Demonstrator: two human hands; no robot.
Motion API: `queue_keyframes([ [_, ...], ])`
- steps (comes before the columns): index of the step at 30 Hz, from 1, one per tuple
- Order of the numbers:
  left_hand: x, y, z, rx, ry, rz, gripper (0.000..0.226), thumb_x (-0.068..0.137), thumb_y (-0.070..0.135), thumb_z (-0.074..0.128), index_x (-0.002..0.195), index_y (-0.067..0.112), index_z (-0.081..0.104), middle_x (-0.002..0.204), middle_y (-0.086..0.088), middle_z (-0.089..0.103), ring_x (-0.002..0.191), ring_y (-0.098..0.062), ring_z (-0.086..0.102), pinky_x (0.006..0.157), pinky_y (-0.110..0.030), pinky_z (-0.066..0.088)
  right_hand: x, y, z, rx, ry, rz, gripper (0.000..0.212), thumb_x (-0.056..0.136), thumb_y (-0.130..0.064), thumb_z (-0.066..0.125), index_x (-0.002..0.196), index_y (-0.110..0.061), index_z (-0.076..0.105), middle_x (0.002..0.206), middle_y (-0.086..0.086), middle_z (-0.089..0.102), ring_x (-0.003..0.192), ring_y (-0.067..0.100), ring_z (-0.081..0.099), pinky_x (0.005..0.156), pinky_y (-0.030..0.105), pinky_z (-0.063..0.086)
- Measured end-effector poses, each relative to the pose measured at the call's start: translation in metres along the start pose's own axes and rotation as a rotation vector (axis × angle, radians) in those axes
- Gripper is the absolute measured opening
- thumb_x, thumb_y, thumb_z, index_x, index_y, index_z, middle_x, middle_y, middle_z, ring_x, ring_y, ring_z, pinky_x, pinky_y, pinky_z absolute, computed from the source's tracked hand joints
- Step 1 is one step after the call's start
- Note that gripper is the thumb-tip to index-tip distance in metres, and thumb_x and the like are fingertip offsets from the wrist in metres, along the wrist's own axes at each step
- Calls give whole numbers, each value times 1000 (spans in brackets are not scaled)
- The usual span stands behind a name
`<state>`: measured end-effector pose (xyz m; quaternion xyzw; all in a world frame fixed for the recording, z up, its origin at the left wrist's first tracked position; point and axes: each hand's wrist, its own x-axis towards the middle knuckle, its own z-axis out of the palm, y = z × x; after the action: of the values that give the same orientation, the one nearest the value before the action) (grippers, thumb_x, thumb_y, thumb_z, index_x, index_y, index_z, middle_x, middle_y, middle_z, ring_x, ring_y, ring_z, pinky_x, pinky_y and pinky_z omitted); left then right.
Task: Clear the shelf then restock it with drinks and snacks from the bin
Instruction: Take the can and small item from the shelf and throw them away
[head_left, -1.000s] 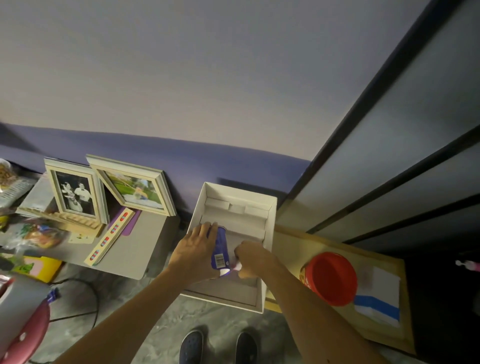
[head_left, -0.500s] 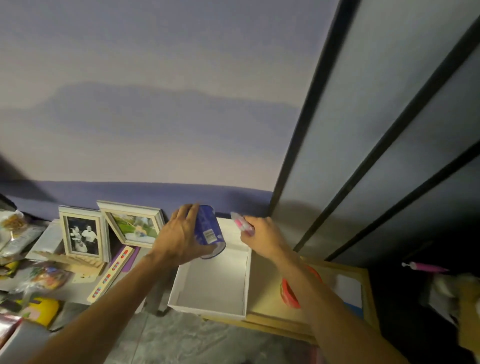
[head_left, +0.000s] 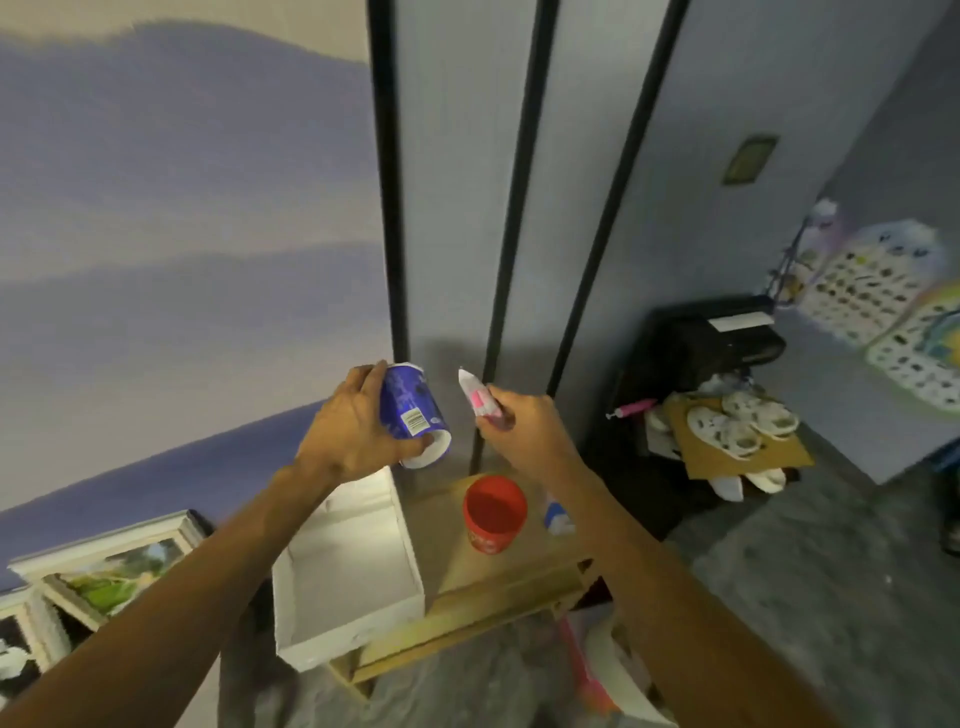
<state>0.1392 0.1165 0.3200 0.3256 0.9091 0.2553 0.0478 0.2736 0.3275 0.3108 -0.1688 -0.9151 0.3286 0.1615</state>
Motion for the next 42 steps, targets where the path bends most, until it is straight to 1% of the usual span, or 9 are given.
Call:
queue_keyframes([
  [3, 3, 53, 21, -22, -78, 92, 128, 59, 85, 80, 159, 28, 23, 159, 1, 39, 136, -25, 52, 105, -45, 55, -44, 33, -41, 58, 79, 45, 41, 97, -65, 58, 107, -27, 72, 81, -4, 73, 75, 14, 73, 78, 44, 64],
  [8, -2, 155, 80, -1, -155, 303, 125, 63, 76, 85, 160, 21, 27, 156, -4, 42, 135, -26, 51, 111, -45, 50, -118, 92, -118, -88, 169, 197, 20, 103, -43, 62, 111, -27, 71, 82, -7, 70, 74, 10, 68, 77, 41, 61],
  [16, -17, 312, 205, -27, -357, 441, 134, 54, 89, 76, 159, 23, 24, 158, -2, 41, 140, -24, 46, 115, -43, 44, -208, 247, -188, -100, 250, 423, 45, 91, -63, 48, 109, -27, 70, 85, -5, 72, 74, 14, 71, 74, 46, 63],
  [20, -24, 352, 277, -42, -400, 481, 138, 58, 85, 80, 161, 21, 15, 162, -3, 32, 147, -26, 40, 118, -47, 43, -236, 308, -198, -115, 262, 482, 26, 104, -39, 61, 115, -18, 72, 85, -3, 71, 72, 12, 70, 73, 40, 63],
  [23, -23, 355, 332, 2, -445, 468, 138, 62, 81, 81, 162, 16, 12, 163, -6, 26, 149, -27, 35, 119, -46, 41, -257, 346, -191, -154, 294, 507, 20, 106, -38, 60, 107, -22, 71, 78, -12, 63, 65, 1, 61, 62, 24, 53],
  [27, -15, 341, 417, 66, -569, 415, 139, 66, 82, 76, 166, 17, 4, 169, -5, 13, 155, -30, 25, 120, -51, 39, -278, 411, -149, -94, 246, 652, 15, 104, -35, 62, 117, -29, 69, 87, -11, 69, 74, 2, 66, 69, 24, 56],
  [34, -21, 271, 594, 157, -698, 354, 137, 67, 85, 70, 167, 19, 3, 173, -4, 13, 155, -28, 28, 121, -46, 40, -296, 527, -11, 4, 232, 888, 52, 105, -72, 30, 111, -35, 66, 86, -13, 72, 76, 1, 70, 78, 30, 62],
  [38, -25, 221, 688, 192, -764, 353, 151, 53, 106, 49, 167, 20, 2, 174, 0, 14, 157, -26, 24, 123, -44, 36, -308, 580, 58, 43, 149, 884, 28, 105, -34, 54, 129, -25, 66, 110, -2, 73, 99, 19, 70, 86, 29, 53],
  [42, -35, 179, 759, 182, -784, 384, 145, 55, 101, 51, 167, 23, 1, 173, 5, 12, 158, -22, 23, 123, -43, 35, -317, 624, 125, 75, 163, 1013, 41, 109, -62, 33, 100, -38, 64, 85, -13, 71, 77, 2, 69, 76, 28, 57],
])
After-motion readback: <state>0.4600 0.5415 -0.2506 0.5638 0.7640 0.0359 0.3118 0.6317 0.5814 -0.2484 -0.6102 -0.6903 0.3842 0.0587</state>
